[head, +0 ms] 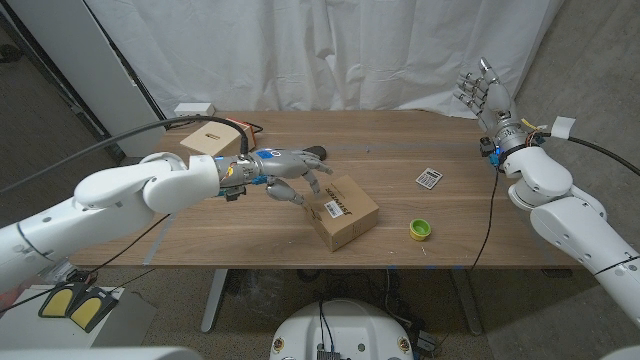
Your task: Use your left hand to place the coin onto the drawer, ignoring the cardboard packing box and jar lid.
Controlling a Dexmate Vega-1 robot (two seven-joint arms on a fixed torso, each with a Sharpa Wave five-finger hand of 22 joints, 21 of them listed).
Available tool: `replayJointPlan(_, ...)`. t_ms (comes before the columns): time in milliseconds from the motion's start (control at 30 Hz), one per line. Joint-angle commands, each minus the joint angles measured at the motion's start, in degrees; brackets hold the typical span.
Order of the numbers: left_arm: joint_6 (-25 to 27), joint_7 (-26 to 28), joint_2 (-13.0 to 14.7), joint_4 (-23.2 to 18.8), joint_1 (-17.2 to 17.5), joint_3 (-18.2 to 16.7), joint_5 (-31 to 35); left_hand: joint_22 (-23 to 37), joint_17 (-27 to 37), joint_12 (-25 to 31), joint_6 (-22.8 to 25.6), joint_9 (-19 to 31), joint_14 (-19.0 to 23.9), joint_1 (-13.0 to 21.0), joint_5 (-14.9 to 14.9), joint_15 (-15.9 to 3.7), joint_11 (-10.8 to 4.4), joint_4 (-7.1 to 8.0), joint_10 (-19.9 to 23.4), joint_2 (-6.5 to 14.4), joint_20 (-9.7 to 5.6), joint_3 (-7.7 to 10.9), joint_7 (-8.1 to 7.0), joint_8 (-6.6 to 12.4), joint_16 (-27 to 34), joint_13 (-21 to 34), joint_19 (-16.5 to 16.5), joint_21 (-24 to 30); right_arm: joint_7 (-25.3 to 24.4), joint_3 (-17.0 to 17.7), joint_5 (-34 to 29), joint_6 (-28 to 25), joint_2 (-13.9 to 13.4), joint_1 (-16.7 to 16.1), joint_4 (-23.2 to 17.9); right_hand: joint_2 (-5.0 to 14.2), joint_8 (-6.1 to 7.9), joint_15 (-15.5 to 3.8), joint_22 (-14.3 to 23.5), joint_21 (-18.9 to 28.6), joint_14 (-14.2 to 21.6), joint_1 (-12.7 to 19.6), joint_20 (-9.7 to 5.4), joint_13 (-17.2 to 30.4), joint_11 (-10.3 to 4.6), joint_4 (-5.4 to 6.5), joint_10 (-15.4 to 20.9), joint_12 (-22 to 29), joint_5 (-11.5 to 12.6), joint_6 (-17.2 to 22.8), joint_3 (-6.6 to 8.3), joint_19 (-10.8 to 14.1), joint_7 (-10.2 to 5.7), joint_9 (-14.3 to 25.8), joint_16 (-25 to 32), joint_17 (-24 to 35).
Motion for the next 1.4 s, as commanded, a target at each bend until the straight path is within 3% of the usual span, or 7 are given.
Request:
replayJointPlan(33,0.7,-1.7,-1.7,-0.6,-1.5,3.0,1.6,0.2,0.0,0.2,0.1,0.1,-0.1,0.1,-0.2,-3.1,-0.19,-0.02,-0.1,0.0,0.74,-0.17,-0.45,0.05,0.1,0.0,0.0,0.2,1.1,0.0,0.4,0.9,0.1,0.9,1.4,0.04,0.1,0.18,0.1,-0.2,0.5,-0.6,0.12,0.3,0.34,-0.04,0.3,0.4,0.4,0.5,-0.38,-0.1,-0.14,0.2,0.3,0.1)
replayJointPlan(600,4.9,-1.8,-2.1,-1.0,-0.7,4.6,6.1,0.2,0.0,0.3,0.4,0.1,-0.1,0.1,-0.1,-3.15,-0.07,0.11,0.2,0.0,1.09,-0.3,-0.46,0.02,0.2,0.0,-0.1,0.3,0.6,0.4,0.8,0.9,0.1,0.6,1.4,0.04,0.13,0.12,0.1,-0.1,0.7,-0.6,0.07,0.3,0.24,-0.08,0.5,0.4,0.5,0.6,-0.43,0.0,0.02,0.2,0.3,0.1)
replayJointPlan(1400,5.2,0.5,-3.1,0.3,-0.7,6.8,7.1,0.2,0.1,0.4,0.5,0.1,0.2,0.0,-0.1,-2.99,0.01,0.28,0.4,0.3,1.36,-0.4,-0.21,-0.1,0.3,0.0,-0.1,0.4,-1.0,1.5,-0.4,1.5,0.4,-1.9,-0.2,0.11,0.21,-0.01,0.1,0.0,1.1,-0.6,0.15,0.3,0.26,-0.15,0.9,0.6,0.5,0.9,-0.46,0.4,-0.12,0.2,0.4,0.1)
